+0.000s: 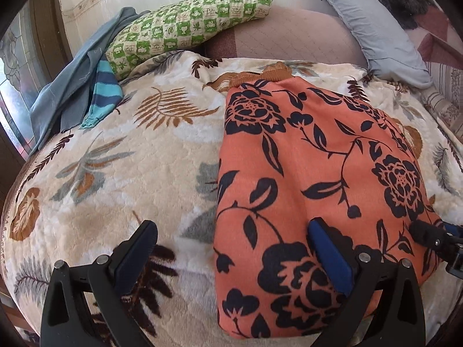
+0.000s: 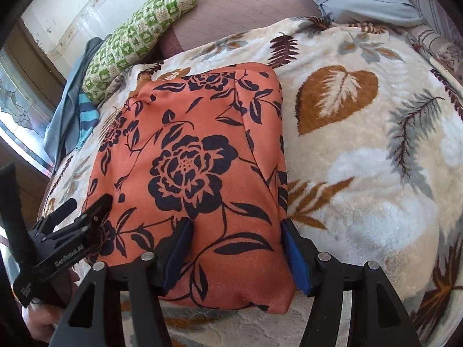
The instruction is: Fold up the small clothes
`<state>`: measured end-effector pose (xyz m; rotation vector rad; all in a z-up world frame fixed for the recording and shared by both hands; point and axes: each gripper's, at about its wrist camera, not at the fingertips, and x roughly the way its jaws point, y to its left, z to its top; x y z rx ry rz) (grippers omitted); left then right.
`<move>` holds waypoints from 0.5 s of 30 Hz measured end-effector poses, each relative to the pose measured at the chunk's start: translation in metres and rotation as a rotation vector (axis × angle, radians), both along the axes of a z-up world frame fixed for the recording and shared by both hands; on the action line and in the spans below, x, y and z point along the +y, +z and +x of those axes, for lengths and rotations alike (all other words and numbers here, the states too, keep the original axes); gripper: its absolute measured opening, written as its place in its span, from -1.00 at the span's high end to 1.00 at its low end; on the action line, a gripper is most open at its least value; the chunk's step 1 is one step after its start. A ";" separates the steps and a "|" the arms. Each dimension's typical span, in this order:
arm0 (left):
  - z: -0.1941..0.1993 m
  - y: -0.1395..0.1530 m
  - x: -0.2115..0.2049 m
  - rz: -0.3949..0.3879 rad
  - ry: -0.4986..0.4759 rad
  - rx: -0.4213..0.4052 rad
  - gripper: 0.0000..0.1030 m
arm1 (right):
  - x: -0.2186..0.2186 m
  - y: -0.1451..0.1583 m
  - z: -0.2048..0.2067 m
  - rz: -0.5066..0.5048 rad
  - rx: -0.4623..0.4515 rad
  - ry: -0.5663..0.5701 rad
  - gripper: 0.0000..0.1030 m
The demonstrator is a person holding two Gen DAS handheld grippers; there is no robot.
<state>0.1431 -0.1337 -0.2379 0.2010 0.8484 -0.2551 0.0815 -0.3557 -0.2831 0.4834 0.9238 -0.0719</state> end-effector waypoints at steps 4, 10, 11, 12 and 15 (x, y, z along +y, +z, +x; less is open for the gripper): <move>-0.007 -0.002 0.002 0.008 0.005 0.002 -1.00 | 0.005 -0.001 -0.003 -0.045 -0.009 0.001 -0.31; -0.033 0.008 0.014 0.031 -0.042 0.026 -1.00 | 0.007 0.008 -0.025 -0.026 -0.019 -0.005 -0.33; -0.039 0.015 0.018 0.024 -0.029 -0.010 -1.00 | 0.008 0.013 -0.031 -0.038 -0.042 -0.013 -0.33; -0.042 0.023 0.022 0.019 -0.021 -0.048 -1.00 | 0.009 0.020 -0.037 -0.058 -0.078 -0.023 -0.33; -0.043 0.037 0.032 0.033 0.033 -0.121 -1.00 | 0.011 0.043 -0.053 -0.081 -0.220 -0.028 -0.33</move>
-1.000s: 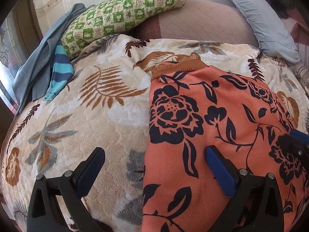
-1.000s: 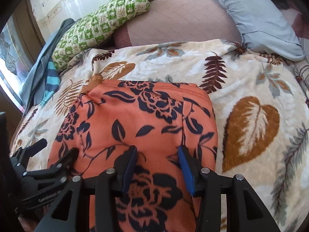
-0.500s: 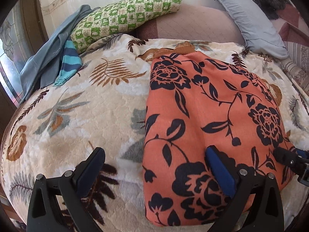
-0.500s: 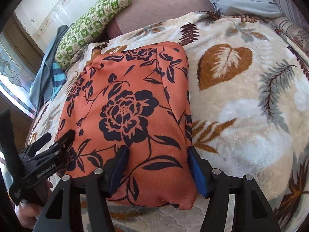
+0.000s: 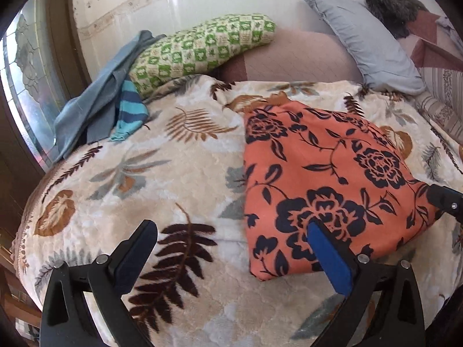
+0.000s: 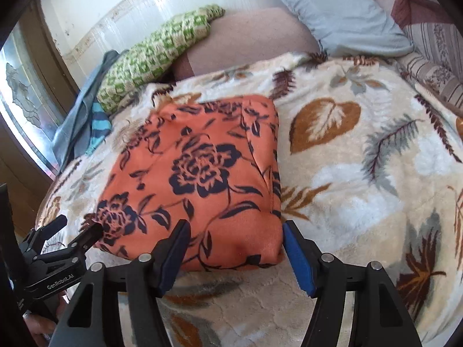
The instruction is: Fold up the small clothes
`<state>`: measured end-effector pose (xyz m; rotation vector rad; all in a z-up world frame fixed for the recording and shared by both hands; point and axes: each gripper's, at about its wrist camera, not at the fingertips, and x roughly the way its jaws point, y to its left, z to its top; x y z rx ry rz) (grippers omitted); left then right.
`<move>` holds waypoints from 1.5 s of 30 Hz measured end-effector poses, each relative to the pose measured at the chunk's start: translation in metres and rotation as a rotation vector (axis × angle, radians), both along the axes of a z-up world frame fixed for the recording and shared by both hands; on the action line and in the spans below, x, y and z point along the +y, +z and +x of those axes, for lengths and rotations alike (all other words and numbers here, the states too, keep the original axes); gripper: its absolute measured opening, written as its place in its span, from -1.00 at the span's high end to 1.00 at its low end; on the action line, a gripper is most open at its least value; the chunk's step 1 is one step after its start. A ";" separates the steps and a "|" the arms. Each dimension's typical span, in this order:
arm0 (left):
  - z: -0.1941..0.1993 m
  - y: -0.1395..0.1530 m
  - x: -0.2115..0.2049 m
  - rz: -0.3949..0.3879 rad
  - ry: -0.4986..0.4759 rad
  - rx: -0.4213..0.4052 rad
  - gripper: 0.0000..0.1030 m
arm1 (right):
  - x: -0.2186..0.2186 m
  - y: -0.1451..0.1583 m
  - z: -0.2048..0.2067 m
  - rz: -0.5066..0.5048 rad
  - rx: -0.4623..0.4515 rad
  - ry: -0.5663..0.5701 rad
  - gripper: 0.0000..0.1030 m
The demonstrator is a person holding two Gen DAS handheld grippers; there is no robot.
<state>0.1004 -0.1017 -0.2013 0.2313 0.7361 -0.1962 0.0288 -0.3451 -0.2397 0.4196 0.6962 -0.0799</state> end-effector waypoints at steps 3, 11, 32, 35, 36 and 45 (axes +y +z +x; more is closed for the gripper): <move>0.011 -0.009 0.009 0.030 0.061 0.025 -1.00 | 0.012 0.010 -0.003 -0.009 -0.065 0.043 -0.22; 0.024 -0.035 0.000 0.131 0.057 0.079 -1.00 | 0.061 -0.036 0.037 -0.174 0.152 0.164 -0.11; 0.132 -0.026 -0.083 0.269 -0.043 0.118 -1.00 | 0.020 -0.023 0.064 0.118 0.091 0.138 -0.16; 0.146 -0.025 -0.091 0.304 -0.042 0.124 -1.00 | 0.016 -0.021 0.067 0.151 0.101 0.141 -0.16; 0.150 -0.024 -0.092 0.311 -0.048 0.129 -1.00 | 0.014 -0.021 0.067 0.164 0.103 0.141 -0.16; 0.132 -0.026 -0.060 0.186 -0.035 0.214 -1.00 | -0.003 -0.023 0.070 0.284 0.105 0.138 -0.16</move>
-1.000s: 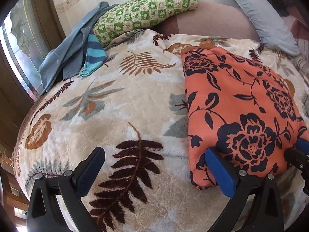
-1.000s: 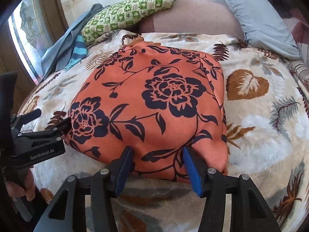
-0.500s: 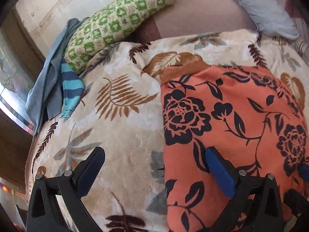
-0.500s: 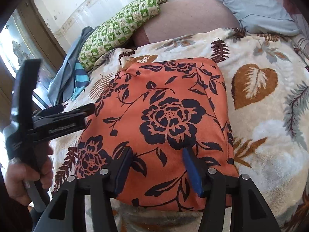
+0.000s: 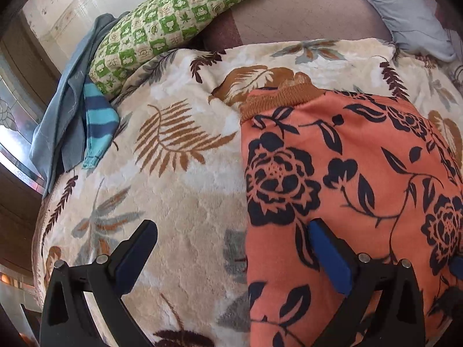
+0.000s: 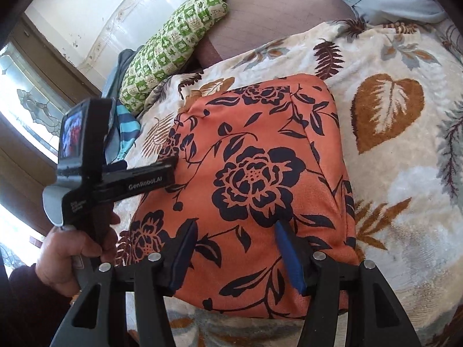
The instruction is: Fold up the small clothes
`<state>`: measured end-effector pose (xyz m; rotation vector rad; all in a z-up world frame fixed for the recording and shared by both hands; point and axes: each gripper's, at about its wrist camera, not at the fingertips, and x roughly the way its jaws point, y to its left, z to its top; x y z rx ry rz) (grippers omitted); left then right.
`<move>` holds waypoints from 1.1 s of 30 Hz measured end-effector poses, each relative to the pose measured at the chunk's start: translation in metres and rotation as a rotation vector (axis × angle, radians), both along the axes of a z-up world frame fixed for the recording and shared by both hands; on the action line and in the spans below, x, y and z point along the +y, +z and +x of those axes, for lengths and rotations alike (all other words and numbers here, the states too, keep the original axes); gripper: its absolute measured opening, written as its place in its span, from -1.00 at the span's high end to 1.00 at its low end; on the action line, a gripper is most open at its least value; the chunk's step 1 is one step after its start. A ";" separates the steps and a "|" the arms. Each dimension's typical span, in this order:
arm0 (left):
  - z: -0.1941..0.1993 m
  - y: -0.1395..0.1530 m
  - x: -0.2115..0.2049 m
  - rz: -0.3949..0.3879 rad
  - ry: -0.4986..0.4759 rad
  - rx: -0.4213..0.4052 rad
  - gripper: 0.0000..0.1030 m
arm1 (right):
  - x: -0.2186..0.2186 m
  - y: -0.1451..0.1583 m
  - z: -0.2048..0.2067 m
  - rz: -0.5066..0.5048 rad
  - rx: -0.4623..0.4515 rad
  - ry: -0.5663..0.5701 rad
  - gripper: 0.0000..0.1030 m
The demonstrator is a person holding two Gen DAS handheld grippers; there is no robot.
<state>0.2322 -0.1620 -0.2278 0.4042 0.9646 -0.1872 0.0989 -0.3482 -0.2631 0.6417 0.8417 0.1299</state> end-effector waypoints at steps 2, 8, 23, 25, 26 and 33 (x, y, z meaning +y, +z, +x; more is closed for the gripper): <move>-0.015 0.001 0.009 -0.037 -0.020 0.015 -1.00 | -0.002 0.000 0.001 0.011 0.002 0.001 -0.16; -0.053 0.018 0.024 -0.100 -0.094 0.034 -1.00 | -0.035 0.014 -0.014 0.249 -0.154 -0.011 -0.14; -0.092 0.017 0.037 -0.107 -0.114 0.068 -1.00 | -0.073 -0.032 -0.015 0.506 0.050 -0.021 0.50; -0.095 0.023 0.040 -0.128 -0.107 0.059 -1.00 | -0.072 -0.023 -0.026 0.474 0.037 0.020 0.50; -0.094 0.023 0.041 -0.131 -0.101 0.060 -1.00 | -0.071 -0.019 -0.032 0.452 0.039 0.037 0.51; -0.083 -0.006 0.041 -0.076 -0.068 0.114 -1.00 | -0.085 -0.059 -0.043 0.511 0.212 0.015 0.58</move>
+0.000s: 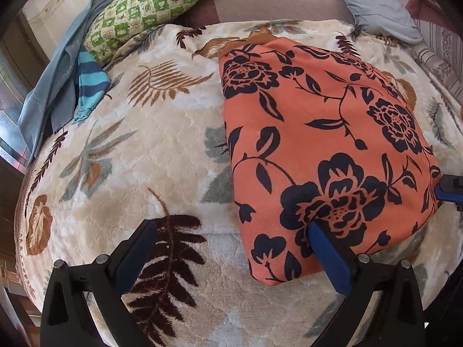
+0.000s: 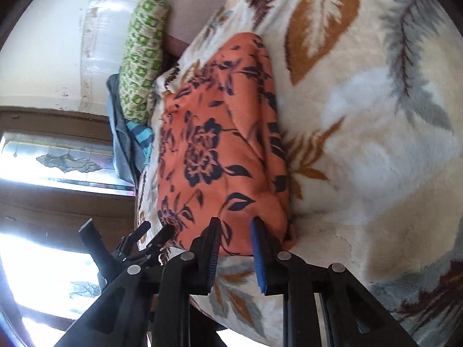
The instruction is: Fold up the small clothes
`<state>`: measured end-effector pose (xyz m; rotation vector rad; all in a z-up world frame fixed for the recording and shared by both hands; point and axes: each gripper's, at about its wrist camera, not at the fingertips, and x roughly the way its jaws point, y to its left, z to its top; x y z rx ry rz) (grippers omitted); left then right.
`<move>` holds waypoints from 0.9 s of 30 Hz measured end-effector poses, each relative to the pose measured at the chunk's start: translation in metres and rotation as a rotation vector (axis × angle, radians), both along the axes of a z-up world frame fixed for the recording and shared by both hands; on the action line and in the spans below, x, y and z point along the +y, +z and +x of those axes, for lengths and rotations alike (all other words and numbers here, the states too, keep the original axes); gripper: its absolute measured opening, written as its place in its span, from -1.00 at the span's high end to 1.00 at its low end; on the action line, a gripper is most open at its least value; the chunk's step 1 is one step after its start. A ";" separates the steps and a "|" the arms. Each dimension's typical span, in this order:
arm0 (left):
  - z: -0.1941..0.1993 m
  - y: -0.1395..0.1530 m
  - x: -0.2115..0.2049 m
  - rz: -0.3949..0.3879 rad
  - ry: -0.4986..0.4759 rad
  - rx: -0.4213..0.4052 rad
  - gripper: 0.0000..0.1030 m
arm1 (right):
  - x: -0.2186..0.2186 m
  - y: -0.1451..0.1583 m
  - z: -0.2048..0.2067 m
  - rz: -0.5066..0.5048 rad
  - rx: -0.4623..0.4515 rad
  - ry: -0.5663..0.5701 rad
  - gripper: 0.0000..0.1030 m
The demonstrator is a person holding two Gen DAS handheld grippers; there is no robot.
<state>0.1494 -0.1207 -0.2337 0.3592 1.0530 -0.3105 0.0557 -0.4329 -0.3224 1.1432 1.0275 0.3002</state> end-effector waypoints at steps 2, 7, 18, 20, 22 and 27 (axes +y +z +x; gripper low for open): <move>0.001 -0.001 0.000 0.003 -0.001 0.004 -1.00 | -0.004 -0.003 0.000 0.009 0.001 0.001 0.64; -0.003 0.000 -0.006 0.052 -0.041 -0.023 -1.00 | 0.003 -0.004 0.007 -0.069 0.015 0.021 0.81; -0.017 0.034 -0.011 -0.020 -0.049 -0.083 -1.00 | 0.000 0.033 -0.005 -0.077 -0.162 -0.047 0.70; -0.014 0.034 -0.018 -0.016 -0.048 -0.081 -1.00 | 0.006 0.038 -0.001 -0.087 -0.184 -0.034 0.69; -0.008 0.024 -0.027 0.037 -0.041 -0.062 -1.00 | 0.013 0.033 0.006 -0.111 -0.150 -0.012 0.69; -0.001 0.003 -0.029 0.058 0.020 -0.001 -1.00 | 0.031 0.022 0.019 -0.213 -0.073 0.019 0.74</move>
